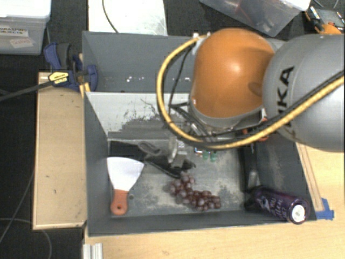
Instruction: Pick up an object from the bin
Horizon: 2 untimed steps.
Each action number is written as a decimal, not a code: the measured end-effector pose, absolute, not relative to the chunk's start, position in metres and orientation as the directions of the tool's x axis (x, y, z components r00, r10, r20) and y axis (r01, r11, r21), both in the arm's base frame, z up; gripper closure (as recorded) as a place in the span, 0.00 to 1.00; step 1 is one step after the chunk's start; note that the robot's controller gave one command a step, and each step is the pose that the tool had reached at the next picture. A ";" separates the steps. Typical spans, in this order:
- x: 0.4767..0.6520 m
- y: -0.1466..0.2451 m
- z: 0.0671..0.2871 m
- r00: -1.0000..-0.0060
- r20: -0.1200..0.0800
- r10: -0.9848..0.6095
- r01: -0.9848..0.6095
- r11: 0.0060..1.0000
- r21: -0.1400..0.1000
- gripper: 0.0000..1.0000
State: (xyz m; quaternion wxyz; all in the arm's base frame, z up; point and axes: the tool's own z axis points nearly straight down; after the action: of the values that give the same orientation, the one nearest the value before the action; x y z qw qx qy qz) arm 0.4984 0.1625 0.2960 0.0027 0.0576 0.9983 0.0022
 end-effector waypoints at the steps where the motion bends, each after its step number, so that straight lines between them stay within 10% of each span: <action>1: 0.493 0.099 0.210 -0.987 -0.003 0.159 0.159 0.987 0.002 1.00; 2: 0.486 0.140 0.200 -0.970 -0.013 0.244 0.243 0.970 0.014 1.00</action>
Offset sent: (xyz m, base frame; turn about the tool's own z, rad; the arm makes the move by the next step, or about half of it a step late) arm -0.0125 -0.0246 -0.0961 0.1345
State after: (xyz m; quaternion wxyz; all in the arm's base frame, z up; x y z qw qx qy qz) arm 0.4857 0.1399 0.1998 0.0072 0.1227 0.9924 0.0060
